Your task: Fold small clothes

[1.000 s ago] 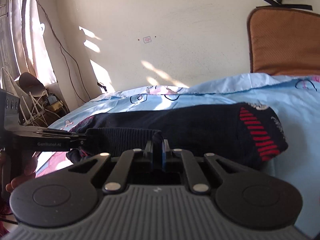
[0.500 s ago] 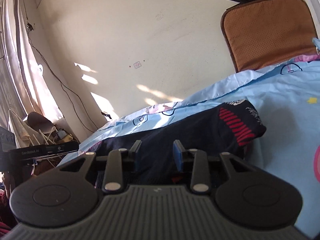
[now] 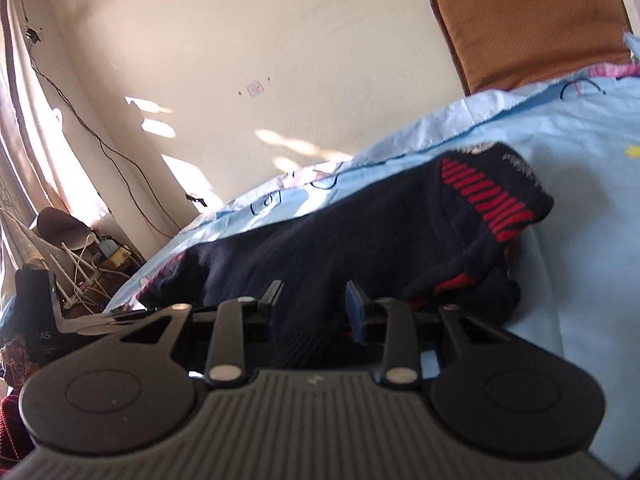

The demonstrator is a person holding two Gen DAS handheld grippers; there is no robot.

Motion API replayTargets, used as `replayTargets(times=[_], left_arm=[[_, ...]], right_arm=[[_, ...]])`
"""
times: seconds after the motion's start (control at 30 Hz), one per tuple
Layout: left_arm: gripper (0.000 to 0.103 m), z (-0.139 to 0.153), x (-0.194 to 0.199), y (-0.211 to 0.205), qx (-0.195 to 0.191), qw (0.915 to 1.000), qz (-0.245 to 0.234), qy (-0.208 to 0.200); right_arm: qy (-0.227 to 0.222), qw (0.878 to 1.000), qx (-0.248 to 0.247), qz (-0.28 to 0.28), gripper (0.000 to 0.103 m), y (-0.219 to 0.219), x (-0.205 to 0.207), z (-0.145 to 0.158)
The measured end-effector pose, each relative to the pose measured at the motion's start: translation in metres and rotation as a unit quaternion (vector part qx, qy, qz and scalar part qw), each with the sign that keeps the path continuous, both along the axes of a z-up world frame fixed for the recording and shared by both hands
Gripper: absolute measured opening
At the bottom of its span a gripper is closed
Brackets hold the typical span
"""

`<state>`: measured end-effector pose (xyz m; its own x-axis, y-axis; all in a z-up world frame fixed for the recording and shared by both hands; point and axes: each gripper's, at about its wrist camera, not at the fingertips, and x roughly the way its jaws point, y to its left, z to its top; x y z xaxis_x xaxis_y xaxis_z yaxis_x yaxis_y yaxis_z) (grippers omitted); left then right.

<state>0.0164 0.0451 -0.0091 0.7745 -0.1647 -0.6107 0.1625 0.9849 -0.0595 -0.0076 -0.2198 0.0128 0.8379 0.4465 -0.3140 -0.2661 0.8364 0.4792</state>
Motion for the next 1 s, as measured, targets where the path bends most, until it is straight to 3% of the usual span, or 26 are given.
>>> replayTargets(times=[0.13, 0.23, 0.3, 0.47, 0.53, 0.73, 1.0], left_arm=[[0.046, 0.010, -0.011, -0.001, -0.026, 0.9996, -0.013, -0.004], [0.047, 0.019, -0.018, -0.002, -0.053, 0.9980, -0.030, -0.017], [0.048, 0.022, -0.016, -0.006, -0.051, 0.9978, -0.037, -0.023], [0.054, 0.010, 0.013, -0.034, 0.014, 0.9997, -0.009, 0.016], [0.057, 0.000, 0.021, -0.037, 0.017, 0.9993, 0.002, 0.033], [0.060, -0.006, 0.015, -0.046, 0.041, 0.9989, 0.016, 0.014], [0.064, -0.012, 0.008, -0.052, 0.058, 0.9980, 0.020, -0.019]], right_arm=[[0.004, 0.996, 0.033, -0.081, 0.039, -0.033, -0.008, 0.000], [0.036, 0.986, 0.074, -0.143, 0.045, -0.062, -0.011, -0.013], [0.057, 0.980, 0.111, -0.157, 0.045, -0.075, -0.012, -0.024], [0.080, 0.973, 0.140, -0.167, 0.047, -0.077, -0.007, -0.035], [0.087, 0.971, 0.151, -0.166, 0.051, -0.075, -0.001, -0.038], [0.104, 0.967, 0.174, -0.152, 0.059, -0.071, 0.014, -0.049], [0.078, 0.976, 0.141, -0.148, 0.061, -0.059, 0.020, -0.048]])
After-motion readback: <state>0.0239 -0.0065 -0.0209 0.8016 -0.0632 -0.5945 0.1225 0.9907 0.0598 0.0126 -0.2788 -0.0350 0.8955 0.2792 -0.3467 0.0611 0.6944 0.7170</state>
